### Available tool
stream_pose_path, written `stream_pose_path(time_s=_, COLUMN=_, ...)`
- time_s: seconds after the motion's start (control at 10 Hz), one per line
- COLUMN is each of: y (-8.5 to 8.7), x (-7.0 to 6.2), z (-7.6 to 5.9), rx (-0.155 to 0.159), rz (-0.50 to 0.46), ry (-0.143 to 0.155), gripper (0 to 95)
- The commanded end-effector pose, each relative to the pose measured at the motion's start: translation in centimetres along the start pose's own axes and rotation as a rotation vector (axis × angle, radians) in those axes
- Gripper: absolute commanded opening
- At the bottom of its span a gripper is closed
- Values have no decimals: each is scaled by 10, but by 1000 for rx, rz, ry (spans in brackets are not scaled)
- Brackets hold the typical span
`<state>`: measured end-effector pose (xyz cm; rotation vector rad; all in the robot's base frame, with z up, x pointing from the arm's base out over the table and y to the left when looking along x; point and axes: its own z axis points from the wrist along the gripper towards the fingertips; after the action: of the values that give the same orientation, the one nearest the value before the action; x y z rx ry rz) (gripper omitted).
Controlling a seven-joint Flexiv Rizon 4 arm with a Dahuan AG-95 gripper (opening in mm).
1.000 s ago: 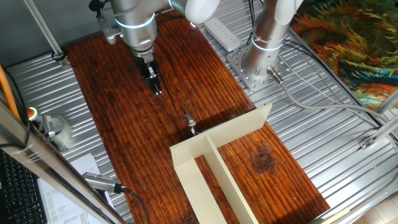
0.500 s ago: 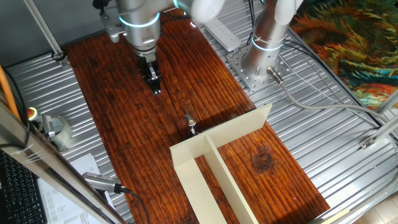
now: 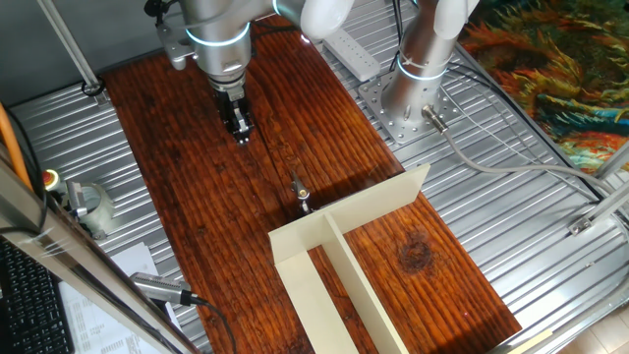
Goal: Turn on the water tap
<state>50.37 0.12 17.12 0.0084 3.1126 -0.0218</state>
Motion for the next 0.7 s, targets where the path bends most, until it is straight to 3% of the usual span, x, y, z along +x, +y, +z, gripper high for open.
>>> stream_pose_path(time_s=0.1, y=1, x=0, z=-2, rx=2, rz=2, ry=4, gripper=0)
stream_pose_path(time_s=0.7, y=2, x=-2, z=-3, rx=5, rz=-10, ry=7, gripper=0)
